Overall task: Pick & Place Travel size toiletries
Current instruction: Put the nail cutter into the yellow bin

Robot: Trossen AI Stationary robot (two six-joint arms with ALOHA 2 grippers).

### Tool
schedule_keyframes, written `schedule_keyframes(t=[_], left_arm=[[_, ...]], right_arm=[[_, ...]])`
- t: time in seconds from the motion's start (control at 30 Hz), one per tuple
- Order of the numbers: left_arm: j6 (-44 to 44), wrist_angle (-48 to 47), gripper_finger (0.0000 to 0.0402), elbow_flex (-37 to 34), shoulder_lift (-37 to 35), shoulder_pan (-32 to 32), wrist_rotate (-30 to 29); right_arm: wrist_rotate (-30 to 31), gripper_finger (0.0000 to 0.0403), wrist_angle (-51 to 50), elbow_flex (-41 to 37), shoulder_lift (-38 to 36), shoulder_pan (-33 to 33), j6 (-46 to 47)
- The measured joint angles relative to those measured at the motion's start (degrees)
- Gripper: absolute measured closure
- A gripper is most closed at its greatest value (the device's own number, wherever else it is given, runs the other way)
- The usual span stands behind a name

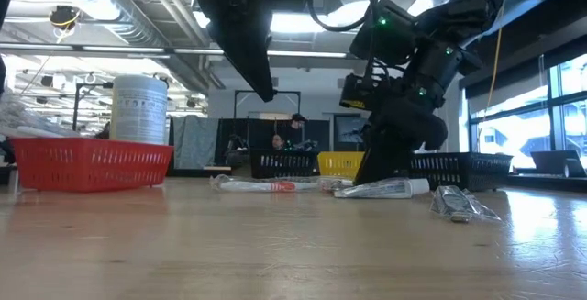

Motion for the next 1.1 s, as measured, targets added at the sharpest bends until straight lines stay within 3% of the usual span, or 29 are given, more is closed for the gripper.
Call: schedule_keyframes(t=[0.13, 0.23, 0.5, 0.7, 1.1], left_arm=[[-0.02, 0.05, 0.0268, 0.00, 0.00, 0.01, -0.04], [-0.02, 0.11, 0.0268, 0.03, 0.00, 0.01, -0.12], [-3.79, -0.20, 0.0268, 0.04, 0.00, -0.63, -0.11], [-8.72, -0.58, 0.0270, 0.07, 0.00, -3.12, -0.07], [-19.03, -0.35, 0.0270, 0.07, 0.00, -8.58, -3.45]], right_arm=[[-3.10, 0.0351, -1.95, -0.34, -1.98, 0.95, -3.88], [-1.64, 0.0360, -4.07, 0.67, -5.23, 1.89, -6.39], [17.24, 0.0369, -9.74, 2.51, -15.53, 2.16, -11.97], [29.70, 0.0371, -10.64, 2.57, -17.88, -0.97, -13.31], [30.60, 0.0368, -3.47, 2.56, -16.59, -11.35, -20.51]])
